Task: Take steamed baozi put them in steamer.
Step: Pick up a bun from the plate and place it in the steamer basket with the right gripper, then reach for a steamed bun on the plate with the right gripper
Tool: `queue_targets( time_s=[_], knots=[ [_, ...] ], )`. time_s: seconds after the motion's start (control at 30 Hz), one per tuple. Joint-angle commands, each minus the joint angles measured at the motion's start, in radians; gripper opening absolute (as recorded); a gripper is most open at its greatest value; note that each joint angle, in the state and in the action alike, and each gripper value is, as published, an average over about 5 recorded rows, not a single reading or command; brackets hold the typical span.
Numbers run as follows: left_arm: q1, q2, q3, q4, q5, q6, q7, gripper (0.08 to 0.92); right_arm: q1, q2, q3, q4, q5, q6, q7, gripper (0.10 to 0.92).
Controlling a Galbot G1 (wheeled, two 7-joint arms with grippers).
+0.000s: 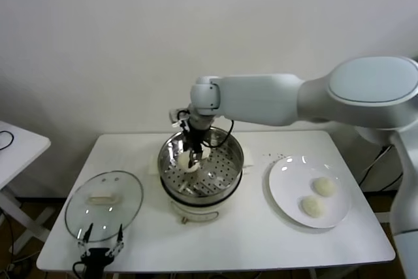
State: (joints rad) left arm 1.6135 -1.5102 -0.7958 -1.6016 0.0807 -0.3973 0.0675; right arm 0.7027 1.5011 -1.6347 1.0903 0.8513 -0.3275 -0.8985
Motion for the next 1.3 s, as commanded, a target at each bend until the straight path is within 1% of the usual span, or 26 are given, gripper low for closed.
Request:
queue_targets(
  time_s=[0.03,0.3,0.4,0.47,0.6,0.73,0.83,0.93,1.1,1.3],
  knots=[
    [-0.001,0.001,0.001,0.003,0.003,0.0,0.0,0.823,-0.062,0.038,0.011,-0.051,-0.036,0.0,0.007,0.607],
    [-0.004,0.003,0.001,0.004,0.006,-0.003,0.0,0.823,-0.076,0.04,0.033,-0.059,-0.044,0.01,0.031,0.614],
    [-0.004,0.003,0.002,0.003,0.01,-0.004,-0.001,0.823,-0.04,0.015,0.04,-0.031,-0.027,0.024,0.018,0.673],
    [-0.004,0.002,0.003,0.002,0.013,-0.004,-0.001,0.823,0.004,-0.015,0.036,-0.005,-0.012,0.039,-0.004,0.732],
    [-0.002,-0.001,0.004,-0.002,0.019,-0.006,-0.002,0.823,0.122,-0.111,0.0,0.071,0.023,0.072,-0.069,0.809],
    [0.003,-0.003,0.005,-0.005,0.026,-0.008,-0.002,0.823,0.265,-0.272,-0.097,0.195,0.052,0.128,-0.159,0.821],
    [0.005,-0.003,0.003,-0.01,0.027,-0.009,-0.002,0.823,0.364,-0.42,-0.192,0.284,0.037,0.172,-0.201,0.822],
    [0.005,-0.003,0.0,-0.013,0.022,-0.011,-0.004,0.823,0.414,-0.555,-0.271,0.349,-0.027,0.21,-0.221,0.823],
    [0.003,-0.007,-0.002,-0.013,0.013,-0.014,-0.005,0.823,0.379,-0.72,-0.34,0.402,-0.238,0.249,-0.199,0.823],
    [0.004,-0.016,-0.001,-0.016,0.015,-0.014,-0.005,0.823,0.237,-0.857,-0.32,0.426,-0.409,0.199,-0.11,0.823]
  ],
)
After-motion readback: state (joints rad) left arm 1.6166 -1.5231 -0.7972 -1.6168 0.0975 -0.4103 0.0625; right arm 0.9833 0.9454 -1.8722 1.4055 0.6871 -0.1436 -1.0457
